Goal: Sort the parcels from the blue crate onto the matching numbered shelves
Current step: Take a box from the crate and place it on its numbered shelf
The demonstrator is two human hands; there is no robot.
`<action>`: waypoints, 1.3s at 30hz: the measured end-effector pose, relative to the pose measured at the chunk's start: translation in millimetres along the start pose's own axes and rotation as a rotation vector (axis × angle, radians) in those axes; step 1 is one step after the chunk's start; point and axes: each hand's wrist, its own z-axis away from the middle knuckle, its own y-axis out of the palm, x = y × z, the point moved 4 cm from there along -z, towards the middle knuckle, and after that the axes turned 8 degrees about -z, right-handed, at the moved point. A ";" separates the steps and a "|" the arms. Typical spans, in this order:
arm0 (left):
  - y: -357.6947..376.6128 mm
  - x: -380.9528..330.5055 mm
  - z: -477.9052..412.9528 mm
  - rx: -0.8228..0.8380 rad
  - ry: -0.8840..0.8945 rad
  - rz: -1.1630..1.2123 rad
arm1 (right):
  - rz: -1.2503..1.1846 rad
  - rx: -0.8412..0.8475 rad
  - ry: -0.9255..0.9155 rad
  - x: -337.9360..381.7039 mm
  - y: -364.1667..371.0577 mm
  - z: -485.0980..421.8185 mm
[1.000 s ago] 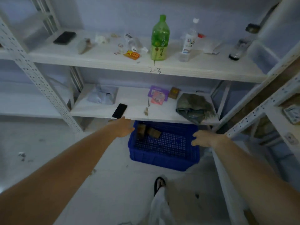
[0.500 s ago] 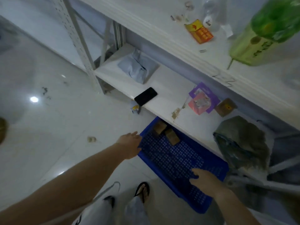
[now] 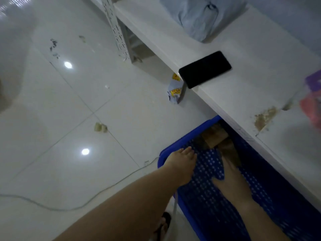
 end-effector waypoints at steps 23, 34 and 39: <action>109.3 7.8 -90.9 0.035 -0.733 1.799 | -0.476 -0.462 0.044 -40.5 35.9 -63.1; -58.3 -61.3 116.1 0.159 -0.381 2.276 | -0.627 -0.597 -0.205 26.5 -92.5 227.3; -154.5 -66.0 218.2 0.049 -0.121 1.996 | -0.667 -0.627 -0.238 75.6 -183.3 343.6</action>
